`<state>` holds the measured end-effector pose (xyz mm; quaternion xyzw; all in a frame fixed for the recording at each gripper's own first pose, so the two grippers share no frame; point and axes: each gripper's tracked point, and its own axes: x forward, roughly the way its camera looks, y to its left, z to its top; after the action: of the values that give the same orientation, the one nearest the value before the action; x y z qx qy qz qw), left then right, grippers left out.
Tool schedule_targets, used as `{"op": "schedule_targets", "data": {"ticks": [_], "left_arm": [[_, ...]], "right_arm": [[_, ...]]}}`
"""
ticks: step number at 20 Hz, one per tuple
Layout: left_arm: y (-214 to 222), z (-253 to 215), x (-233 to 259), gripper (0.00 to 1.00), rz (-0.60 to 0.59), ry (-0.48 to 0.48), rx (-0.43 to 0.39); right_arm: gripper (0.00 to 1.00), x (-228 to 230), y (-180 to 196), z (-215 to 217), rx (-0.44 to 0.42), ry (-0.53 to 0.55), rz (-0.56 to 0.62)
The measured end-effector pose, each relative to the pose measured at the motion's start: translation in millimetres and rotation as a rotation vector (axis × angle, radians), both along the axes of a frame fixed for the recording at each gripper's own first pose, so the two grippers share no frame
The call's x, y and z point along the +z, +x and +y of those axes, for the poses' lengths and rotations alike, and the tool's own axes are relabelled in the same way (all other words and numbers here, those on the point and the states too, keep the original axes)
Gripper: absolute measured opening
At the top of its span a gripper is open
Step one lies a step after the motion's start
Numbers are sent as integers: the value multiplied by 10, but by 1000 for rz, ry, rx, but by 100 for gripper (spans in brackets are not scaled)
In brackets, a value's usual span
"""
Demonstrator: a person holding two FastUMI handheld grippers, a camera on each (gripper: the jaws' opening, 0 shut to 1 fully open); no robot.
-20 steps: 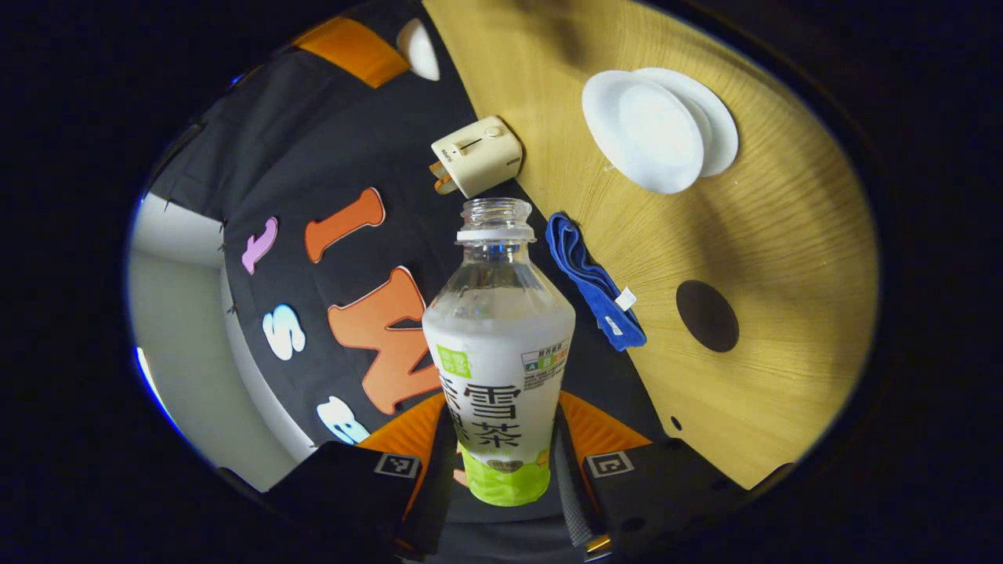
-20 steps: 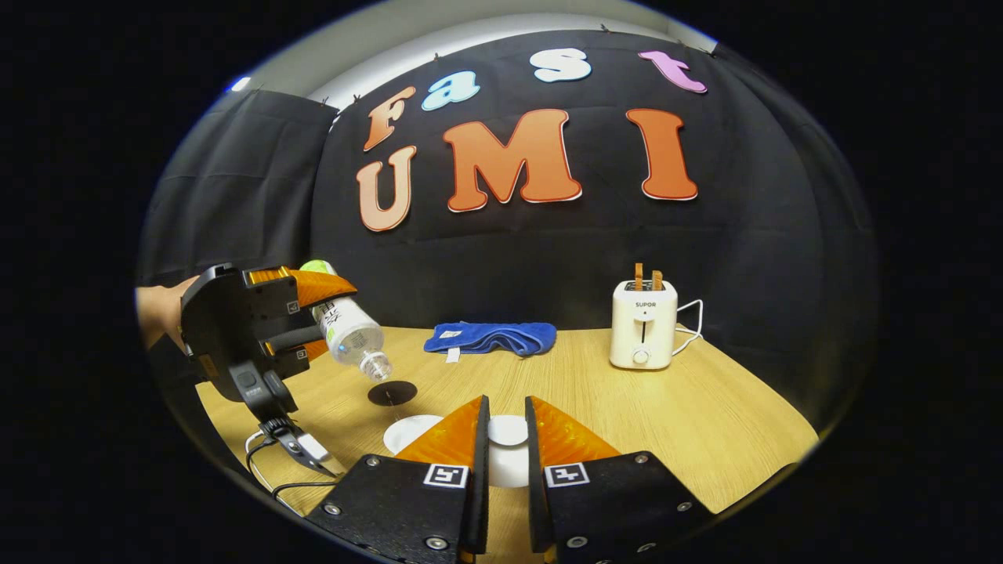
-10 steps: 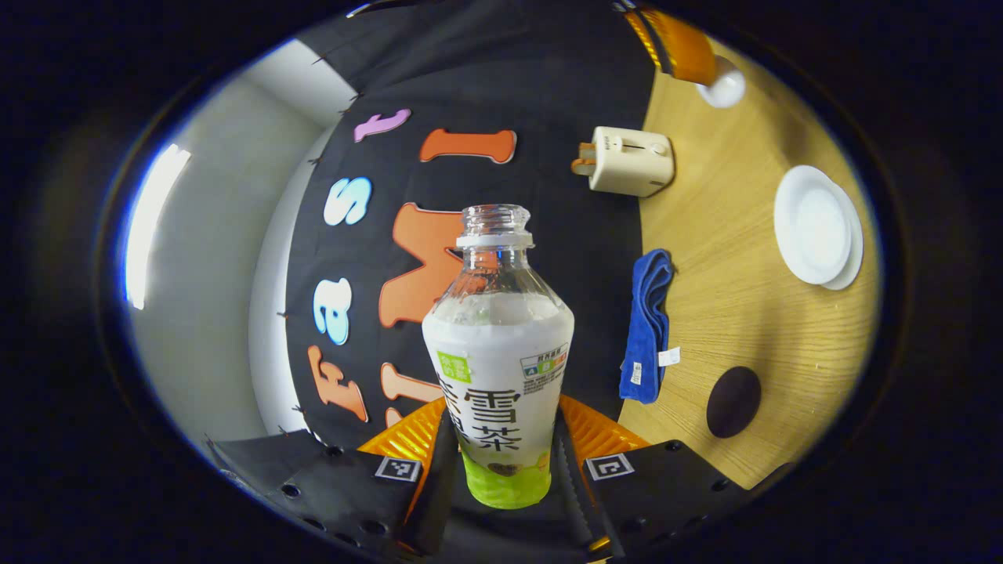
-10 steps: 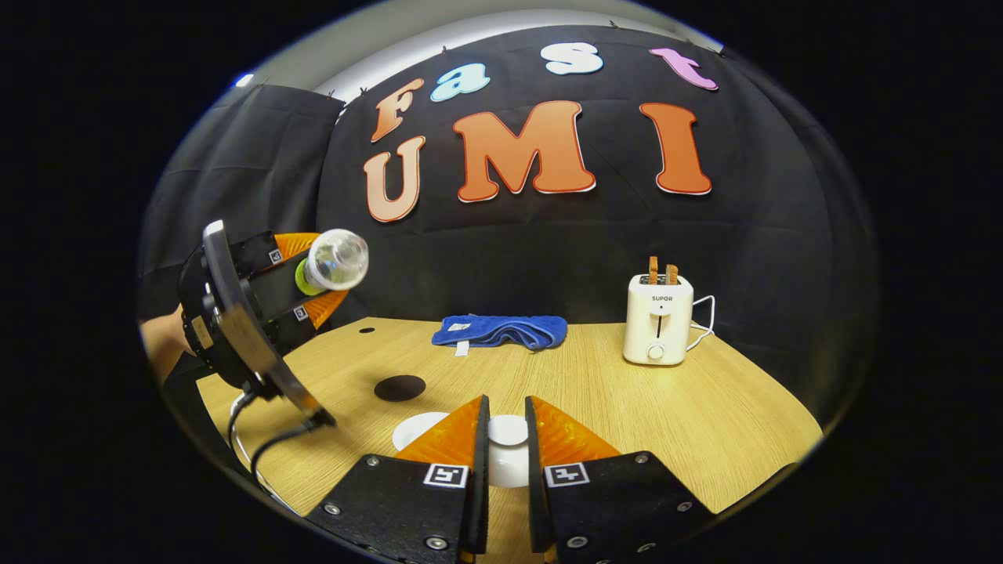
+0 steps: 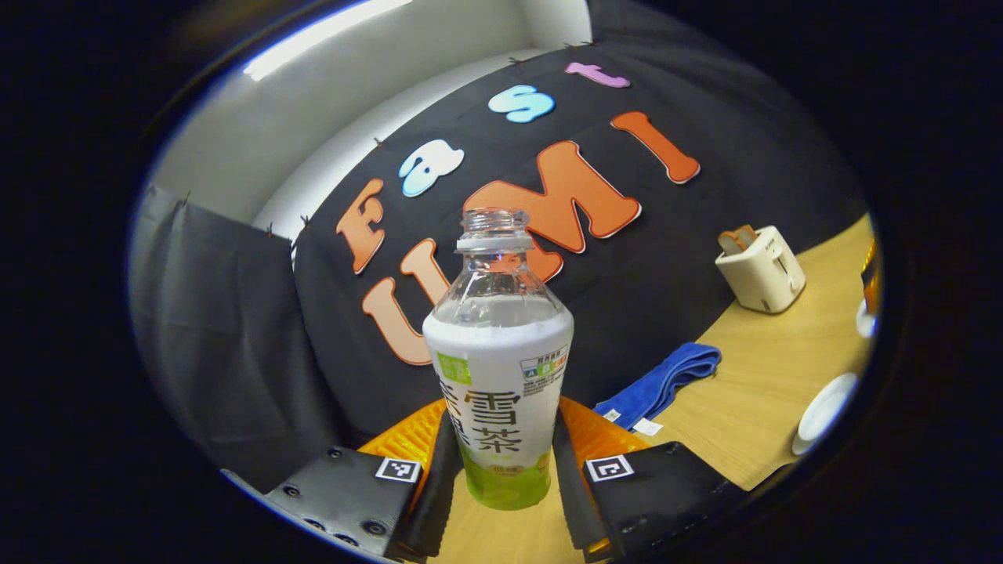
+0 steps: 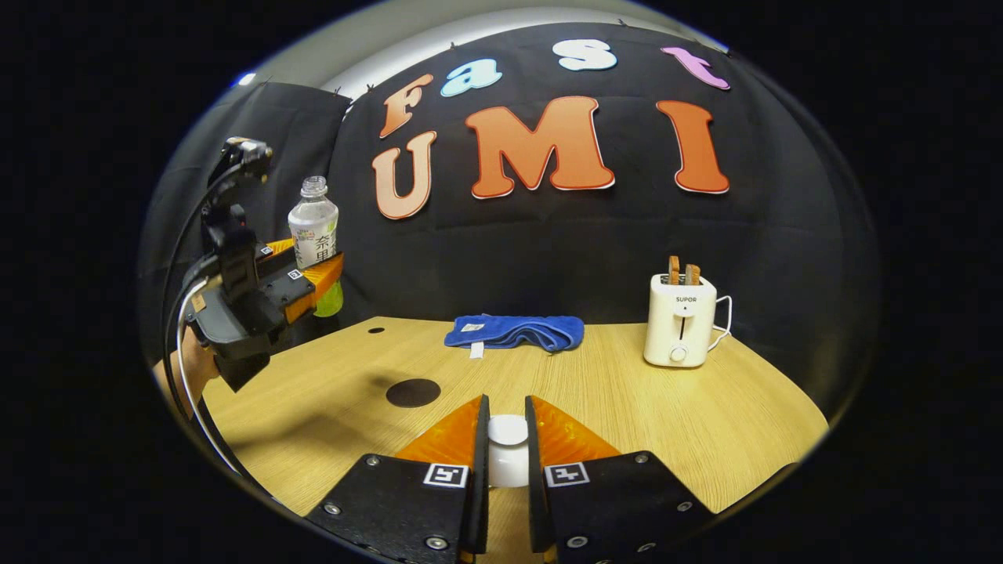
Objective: Open the teacup lid with one hand, grasp the water bottle and pour water into the teacup with the other hand; after pouring, place the water bottle on the coaster and then close the teacup lid.
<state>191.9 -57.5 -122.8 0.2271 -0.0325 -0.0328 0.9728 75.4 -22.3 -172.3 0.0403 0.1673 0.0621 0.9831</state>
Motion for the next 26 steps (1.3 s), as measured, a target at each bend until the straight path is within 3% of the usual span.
{"op": "schedule_targets", "data": {"ticks": [1, 4, 10, 16, 26], "left_arm": [[33, 11, 2, 63, 12, -82, 2], [19, -67, -142, 61, 78, -313, -37], [246, -183, -715, 61, 249, -540, -61], [362, -257, -1357, 62, 406, -585, -59], [372, -458, -1680, 63, 516, -571, -87]], "right_arm": [[22, 2, 16, 40, 6, 1, -1], [22, -6, 91, 104, 10, -20, -8], [22, -151, 221, 170, 19, -48, 4], [22, -212, 283, 272, 40, -51, 21], [22, -302, 331, 326, 47, -56, 50]]}}
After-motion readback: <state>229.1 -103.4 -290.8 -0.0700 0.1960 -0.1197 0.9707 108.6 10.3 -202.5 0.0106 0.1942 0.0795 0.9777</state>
